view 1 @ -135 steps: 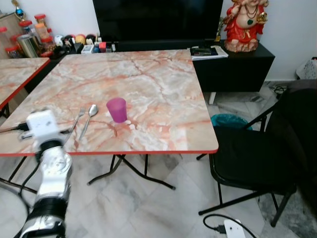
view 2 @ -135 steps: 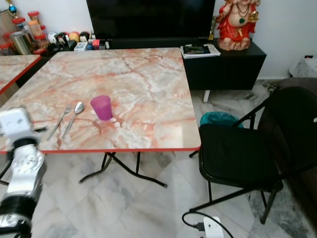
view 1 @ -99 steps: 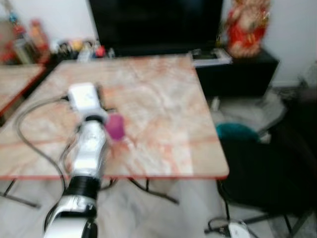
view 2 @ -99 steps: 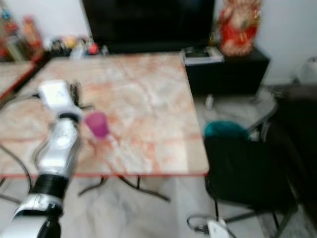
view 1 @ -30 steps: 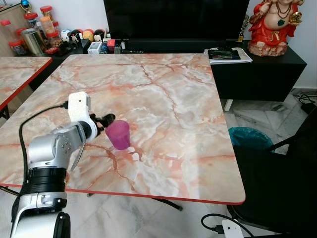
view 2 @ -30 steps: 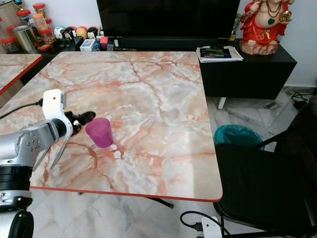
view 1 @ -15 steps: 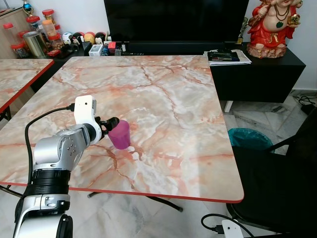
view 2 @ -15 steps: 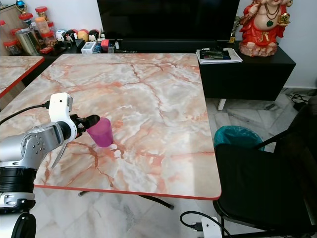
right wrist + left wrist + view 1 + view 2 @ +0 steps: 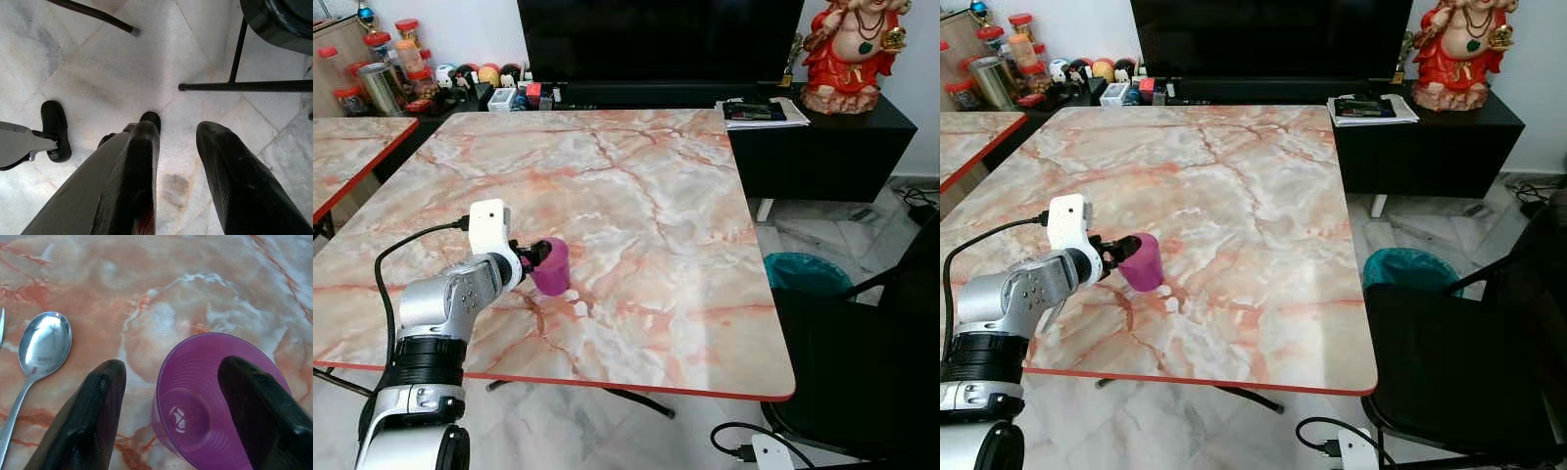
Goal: Setting the table
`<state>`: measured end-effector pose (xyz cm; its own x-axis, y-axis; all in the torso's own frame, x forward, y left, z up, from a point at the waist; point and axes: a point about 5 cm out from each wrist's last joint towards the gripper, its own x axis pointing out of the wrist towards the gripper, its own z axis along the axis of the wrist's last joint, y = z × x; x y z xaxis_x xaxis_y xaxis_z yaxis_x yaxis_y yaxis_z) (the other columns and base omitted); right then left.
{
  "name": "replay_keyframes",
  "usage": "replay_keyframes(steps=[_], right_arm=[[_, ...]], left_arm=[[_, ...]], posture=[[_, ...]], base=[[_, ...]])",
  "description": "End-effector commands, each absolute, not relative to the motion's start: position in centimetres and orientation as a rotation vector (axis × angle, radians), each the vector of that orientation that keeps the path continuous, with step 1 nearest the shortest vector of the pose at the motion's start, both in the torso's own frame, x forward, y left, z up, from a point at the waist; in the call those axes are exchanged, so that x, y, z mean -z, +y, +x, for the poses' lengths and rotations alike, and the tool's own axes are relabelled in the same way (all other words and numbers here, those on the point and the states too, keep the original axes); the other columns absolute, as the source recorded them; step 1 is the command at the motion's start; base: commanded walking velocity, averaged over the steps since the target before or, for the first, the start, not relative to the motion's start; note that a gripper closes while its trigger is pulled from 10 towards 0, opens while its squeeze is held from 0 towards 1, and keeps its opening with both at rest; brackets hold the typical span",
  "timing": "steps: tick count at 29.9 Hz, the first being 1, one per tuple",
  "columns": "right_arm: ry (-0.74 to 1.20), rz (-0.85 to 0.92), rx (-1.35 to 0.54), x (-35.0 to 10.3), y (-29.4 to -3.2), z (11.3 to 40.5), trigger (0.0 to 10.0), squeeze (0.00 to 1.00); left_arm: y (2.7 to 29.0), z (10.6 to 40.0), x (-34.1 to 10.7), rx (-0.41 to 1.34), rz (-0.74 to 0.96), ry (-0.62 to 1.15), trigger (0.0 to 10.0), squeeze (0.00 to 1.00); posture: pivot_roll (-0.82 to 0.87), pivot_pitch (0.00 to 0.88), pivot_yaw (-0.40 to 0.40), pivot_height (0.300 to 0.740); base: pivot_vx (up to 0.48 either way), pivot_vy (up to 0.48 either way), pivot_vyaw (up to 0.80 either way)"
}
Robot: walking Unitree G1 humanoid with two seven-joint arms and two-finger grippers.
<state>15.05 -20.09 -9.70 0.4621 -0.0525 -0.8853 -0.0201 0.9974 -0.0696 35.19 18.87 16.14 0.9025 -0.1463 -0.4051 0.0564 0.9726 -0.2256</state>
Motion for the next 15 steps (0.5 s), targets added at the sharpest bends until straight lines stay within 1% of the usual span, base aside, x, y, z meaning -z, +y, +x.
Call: replay_keyframes(steps=[1,2,3,5,7,8,9,11,14,15], right_arm=[[1.09,-0.066,0.019,9.68,-19.86,15.19,10.0,0.0],[1.089,-0.066,0.019,9.68,-19.87,15.2,10.0,0.0],[1.089,-0.066,0.019,9.68,-19.87,15.2,10.0,0.0],[1.089,-0.066,0.019,9.66,-19.88,15.23,10.0,0.0],[1.089,-0.066,0.019,9.66,-19.88,15.23,10.0,0.0],[1.089,-0.066,0.019,9.66,-19.88,15.24,10.0,0.0],[1.089,-0.066,0.018,9.65,-19.88,15.25,10.0,0.0],[1.089,-0.066,0.018,9.65,-19.88,15.26,10.0,0.0],[1.089,-0.066,0.018,9.65,-19.87,15.28,10.0,0.0],[1.089,-0.067,0.018,9.64,-19.87,15.29,10.0,0.0]], left_arm=[[19.09,35.43,-16.22,0.084,-0.2,0.428,10.0,0.0],[19.09,35.46,-16.1,0.081,-0.2,0.429,9.6,0.0],[19.09,35.46,-16.1,0.081,-0.2,0.429,9.6,0.0],[19.1,35.48,-15.94,0.076,-0.2,0.432,8.2,0.0],[19.1,35.47,-15.89,0.074,-0.199,0.433,8.2,0.0],[19.1,35.48,-15.88,0.075,-0.2,0.433,4.0,0.0],[19.08,35.48,-15.85,0.076,-0.199,0.434,3.2,0.0],[19.1,35.49,-15.84,0.077,-0.198,0.434,3.0,0.0],[19.23,35.52,-15.83,0.076,-0.196,0.433,3.3,0.0],[19.31,35.52,-15.84,0.074,-0.195,0.433,2.8,0.0]], posture=[[-0.04,0.016,0.058,0.74],[-0.04,0.017,0.057,0.74],[-0.04,0.017,0.057,0.74],[-0.04,0.021,0.056,0.74],[-0.04,0.021,0.056,0.74],[-0.04,0.022,0.057,0.74],[-0.04,0.023,0.056,0.74],[-0.04,0.022,0.056,0.74],[-0.04,0.024,0.057,0.74],[-0.04,0.024,0.057,0.74]], base=[[0.0,0.0,0.0],[0.0,0.0,0.0],[0.0,0.0,0.0],[0.0,0.0,0.0],[0.0,0.0,0.0],[0.0,0.0,0.0],[0.0,0.0,0.0],[0.0,0.0,0.0],[0.0,0.0,0.0],[0.0,0.0,0.0]])
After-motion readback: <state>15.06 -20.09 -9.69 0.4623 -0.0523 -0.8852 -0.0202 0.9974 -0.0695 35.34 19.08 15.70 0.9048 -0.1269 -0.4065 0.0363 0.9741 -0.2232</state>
